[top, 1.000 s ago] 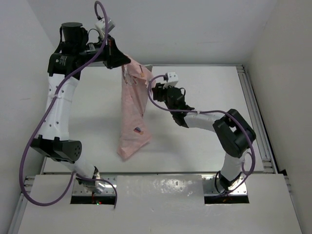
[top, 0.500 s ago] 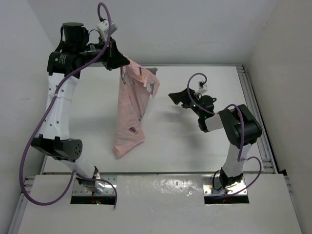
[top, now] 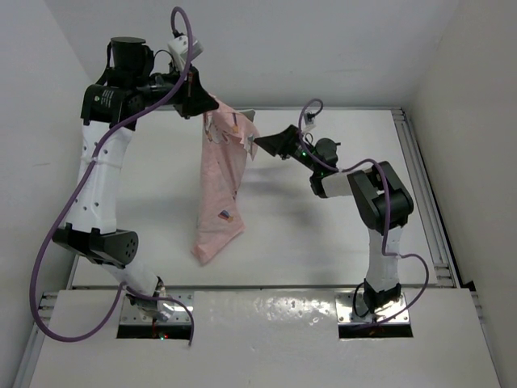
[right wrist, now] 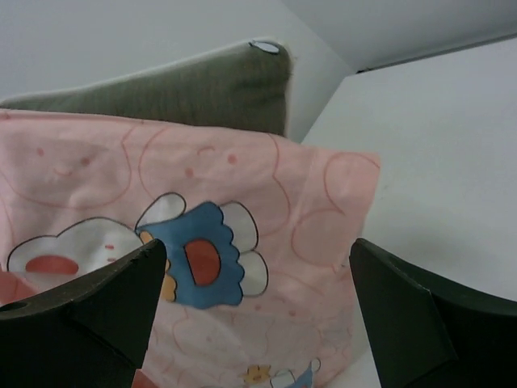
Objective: Put the pillow into the pillowcase
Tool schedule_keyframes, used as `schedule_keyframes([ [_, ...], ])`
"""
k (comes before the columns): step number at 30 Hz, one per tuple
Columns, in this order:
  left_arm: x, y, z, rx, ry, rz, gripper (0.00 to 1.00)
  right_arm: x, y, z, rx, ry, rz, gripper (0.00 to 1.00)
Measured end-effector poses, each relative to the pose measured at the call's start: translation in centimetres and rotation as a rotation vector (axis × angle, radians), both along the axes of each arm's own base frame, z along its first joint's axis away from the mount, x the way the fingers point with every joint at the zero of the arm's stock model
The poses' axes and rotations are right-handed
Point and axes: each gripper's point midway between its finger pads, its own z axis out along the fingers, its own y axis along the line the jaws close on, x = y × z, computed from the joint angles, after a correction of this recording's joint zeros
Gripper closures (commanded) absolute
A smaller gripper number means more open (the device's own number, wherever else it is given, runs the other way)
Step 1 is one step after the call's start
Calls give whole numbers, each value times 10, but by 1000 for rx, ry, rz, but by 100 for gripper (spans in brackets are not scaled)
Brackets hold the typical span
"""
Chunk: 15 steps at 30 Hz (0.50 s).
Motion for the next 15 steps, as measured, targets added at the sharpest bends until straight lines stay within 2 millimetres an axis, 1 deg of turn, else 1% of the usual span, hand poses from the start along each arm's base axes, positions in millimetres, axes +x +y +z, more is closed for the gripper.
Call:
schedule_keyframes([
  [2,0,0,0,2,-2,0,100,6,9,3,2,-20,15,7],
  [4,0,0,0,4,-2,2,100,6,16,3,3,-25,27,7],
  [10,-2,-3,0,4,-1,-4,100,4,29,-12,-1,3,36,5],
  [15,-3,-5,1,5,0,-9,100,15,40,-17,11,14,55,5],
])
